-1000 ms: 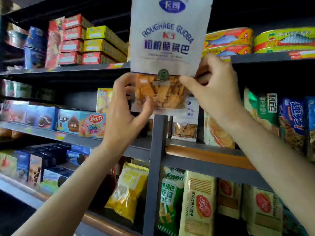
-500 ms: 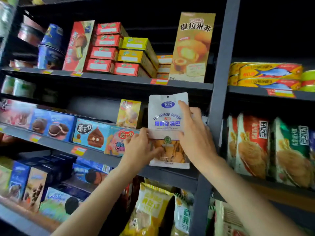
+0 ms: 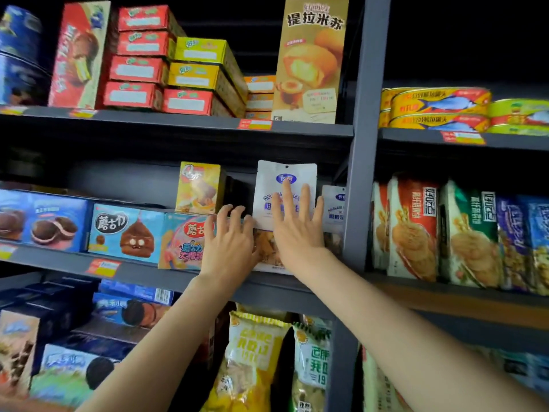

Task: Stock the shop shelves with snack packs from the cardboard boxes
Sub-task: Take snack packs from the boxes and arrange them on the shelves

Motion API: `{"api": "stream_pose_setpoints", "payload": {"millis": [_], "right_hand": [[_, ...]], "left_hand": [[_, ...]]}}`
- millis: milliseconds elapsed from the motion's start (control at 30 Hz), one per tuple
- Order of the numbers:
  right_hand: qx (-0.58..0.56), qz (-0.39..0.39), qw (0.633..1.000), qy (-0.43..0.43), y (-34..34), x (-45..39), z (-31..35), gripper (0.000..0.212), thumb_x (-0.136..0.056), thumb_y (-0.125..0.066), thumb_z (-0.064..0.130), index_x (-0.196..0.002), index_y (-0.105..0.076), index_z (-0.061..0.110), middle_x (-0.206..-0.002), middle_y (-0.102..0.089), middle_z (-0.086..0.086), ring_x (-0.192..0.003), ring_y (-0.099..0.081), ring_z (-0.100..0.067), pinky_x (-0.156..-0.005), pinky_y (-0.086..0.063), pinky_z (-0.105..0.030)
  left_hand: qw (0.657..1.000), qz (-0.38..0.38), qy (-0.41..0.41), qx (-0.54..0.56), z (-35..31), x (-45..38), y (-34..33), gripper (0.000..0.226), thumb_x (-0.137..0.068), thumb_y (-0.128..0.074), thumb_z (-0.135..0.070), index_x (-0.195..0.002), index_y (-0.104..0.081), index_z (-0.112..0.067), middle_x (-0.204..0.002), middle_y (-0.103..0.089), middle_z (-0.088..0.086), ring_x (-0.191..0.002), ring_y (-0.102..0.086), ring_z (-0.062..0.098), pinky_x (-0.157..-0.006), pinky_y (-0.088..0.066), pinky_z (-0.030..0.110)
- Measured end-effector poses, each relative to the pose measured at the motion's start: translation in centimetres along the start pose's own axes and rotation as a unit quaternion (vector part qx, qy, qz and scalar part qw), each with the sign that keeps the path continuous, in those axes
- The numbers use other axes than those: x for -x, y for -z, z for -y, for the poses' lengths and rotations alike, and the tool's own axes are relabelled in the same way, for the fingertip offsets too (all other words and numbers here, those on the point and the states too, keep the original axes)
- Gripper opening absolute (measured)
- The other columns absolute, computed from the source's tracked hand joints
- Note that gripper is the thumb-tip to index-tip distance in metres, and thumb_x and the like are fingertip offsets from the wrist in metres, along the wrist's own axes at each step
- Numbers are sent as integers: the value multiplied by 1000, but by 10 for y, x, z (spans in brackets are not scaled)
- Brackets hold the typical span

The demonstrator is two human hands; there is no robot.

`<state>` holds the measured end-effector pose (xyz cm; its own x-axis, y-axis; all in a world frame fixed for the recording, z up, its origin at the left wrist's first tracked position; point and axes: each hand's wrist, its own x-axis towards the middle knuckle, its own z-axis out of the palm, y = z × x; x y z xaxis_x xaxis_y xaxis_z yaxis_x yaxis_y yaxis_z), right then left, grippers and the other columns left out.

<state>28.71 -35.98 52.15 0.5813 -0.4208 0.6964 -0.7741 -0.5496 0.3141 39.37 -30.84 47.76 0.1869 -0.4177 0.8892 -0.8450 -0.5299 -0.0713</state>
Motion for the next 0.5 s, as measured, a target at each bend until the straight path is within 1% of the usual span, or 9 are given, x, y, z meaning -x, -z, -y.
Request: {"api": "stream_pose_setpoints", "payload": {"millis": [33, 67, 100, 200, 333, 400, 433, 467, 500], "right_hand": [[2, 5, 1000, -5, -3, -4, 2, 84, -92, -52, 13, -149, 10, 10, -154, 21, -18, -139, 16, -45, -110, 3, -61], [5, 10, 1000, -11, -6, -7, 3, 83, -92, -52, 14, -149, 9, 9, -155, 17, -19, -140, 15, -46, -109, 3, -63], [9, 18, 1000, -17, -9, -10, 4, 85, -92, -53, 15, -149, 9, 9, -155, 14, -19, -140, 13, -46, -108, 1, -65], [-2, 45, 999, -29, -18, -22, 3, 90, -89, -59, 15, -149, 9, 10, -155, 10, -19, -140, 10, -47, -107, -7, -66], [1, 53, 997, -47, -36, -34, 10, 95, -86, -64, 18, -149, 6, 10, -155, 2, -20, -140, -1, -47, -107, -17, -65], [12, 55, 997, -52, -43, -35, 14, 97, -83, -67, 20, -149, 3, 10, -154, -2, -20, -139, -6, -46, -107, -18, -63], [13, 55, 997, -51, -43, -34, 15, 96, -82, -68, 20, -149, 0, 10, -153, -4, -21, -139, -8, -45, -107, -18, -62], [7, 54, 997, -48, -40, -31, 16, 95, -81, -68, 19, -149, -3, 11, -153, -6, -20, -139, -9, -44, -108, -18, -61], [-7, 49, 998, -43, -35, -27, 16, 93, -80, -68, 17, -149, -5, 12, -153, -7, -20, -139, -9, -44, -108, -18, -60]], "left_hand": [[1000, -9, -7, -11, 3, 0, -3, 55, -55, -83, -29, -102, -66, -8, -113, -62, 15, -108, -57, 37, -84, -48, 49], [1000, -23, -8, -14, 6, 0, -6, 54, -50, -85, -25, -98, -67, -8, -106, -64, 15, -100, -60, 37, -80, -51, 47], [999, -30, -13, -12, 8, 0, -9, 53, -49, -85, -23, -97, -67, -8, -103, -65, 14, -97, -60, 37, -78, -51, 45], [998, -50, -34, 3, 12, 2, -11, 48, -55, -84, -21, -98, -67, -9, -99, -65, 12, -96, -60, 36, -78, -51, 44], [997, -54, -48, 29, 15, 3, -12, 48, -58, -81, -19, -101, -67, -6, -101, -64, 15, -95, -60, 38, -78, -51, 44], [995, -63, -70, 44, 18, 5, -13, 40, -70, -70, -18, -107, -64, -4, -109, -61, 17, -101, -56, 38, -84, -49, 44], [993, -65, -81, 50, 19, 8, -13, 35, -78, -57, -20, -109, -62, -4, -115, -58, 18, -106, -53, 37, -89, -46, 44], [992, -64, -81, 66, 21, 12, -10, 37, -83, -43, -22, -110, -60, -4, -119, -56, 17, -109, -51, 36, -92, -43, 43], [991, -66, -66, 95, 22, 17, -6, 40, -84, -36, -25, -110, -59, -4, -119, -55, 16, -108, -50, 34, -90, -42, 42]]}}
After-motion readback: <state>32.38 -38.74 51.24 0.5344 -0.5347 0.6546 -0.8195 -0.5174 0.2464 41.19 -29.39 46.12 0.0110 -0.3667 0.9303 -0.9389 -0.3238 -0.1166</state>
